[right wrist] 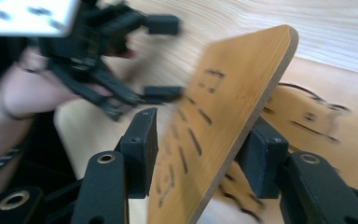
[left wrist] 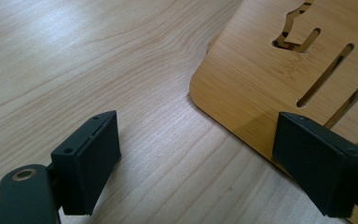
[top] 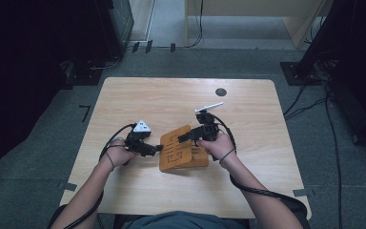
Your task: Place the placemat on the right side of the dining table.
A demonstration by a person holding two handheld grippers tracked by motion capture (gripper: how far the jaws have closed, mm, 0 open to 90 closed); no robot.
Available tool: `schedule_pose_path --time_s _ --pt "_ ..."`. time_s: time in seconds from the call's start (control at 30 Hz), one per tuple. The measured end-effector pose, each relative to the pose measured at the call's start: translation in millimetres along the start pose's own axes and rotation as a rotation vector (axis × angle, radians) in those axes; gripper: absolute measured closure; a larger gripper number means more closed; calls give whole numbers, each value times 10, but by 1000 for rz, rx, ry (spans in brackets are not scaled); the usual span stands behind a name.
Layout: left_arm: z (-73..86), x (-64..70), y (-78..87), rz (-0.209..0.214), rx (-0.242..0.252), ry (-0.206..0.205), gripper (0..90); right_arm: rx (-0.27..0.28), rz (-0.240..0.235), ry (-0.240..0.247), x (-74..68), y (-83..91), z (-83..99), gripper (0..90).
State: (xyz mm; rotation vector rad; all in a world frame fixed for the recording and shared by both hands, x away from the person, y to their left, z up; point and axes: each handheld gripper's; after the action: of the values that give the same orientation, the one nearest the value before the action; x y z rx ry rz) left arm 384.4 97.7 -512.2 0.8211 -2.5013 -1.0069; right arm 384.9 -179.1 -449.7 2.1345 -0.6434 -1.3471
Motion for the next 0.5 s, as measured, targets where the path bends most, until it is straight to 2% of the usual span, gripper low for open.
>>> schedule_pose_path --time_s 0.03,0.1,0.13,0.17,0.27,0.37,0.43,0.47,0.5 --pt "0 0 0 0 0 0 138 6 -20 2 -25 15 -7 522" --pt "-2 25 -14 5 1 -23 138 8 -27 12 -60 27 -15 526" --pt "-6 46 -25 9 0 -38 138 0 -6 32 -100 12 -14 530" --pt "-6 46 -25 9 0 -38 138 0 -6 32 -100 12 -14 530" --pt "-10 68 -34 15 2 -42 138 -39 56 51 -63 -94 13 560" --pt "-7 66 -33 17 4 -45 138 -50 58 38 -51 -104 13 600" --pt "-6 61 -32 21 4 -47 138 -69 59 5 -24 -106 2 674" --pt "-6 61 -32 21 4 -47 138 -69 59 5 -24 -106 2 674" --pt "-3 55 -28 25 2 -52 138 -87 49 -29 -8 -108 -5 713"
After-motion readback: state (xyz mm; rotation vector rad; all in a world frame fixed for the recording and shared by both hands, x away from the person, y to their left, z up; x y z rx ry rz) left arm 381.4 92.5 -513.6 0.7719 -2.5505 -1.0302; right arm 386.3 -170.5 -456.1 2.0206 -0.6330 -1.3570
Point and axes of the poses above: each handheld gripper's, and its own axes: y roughly backward along the jaws, z roughly out of its underside, x roughly to its right
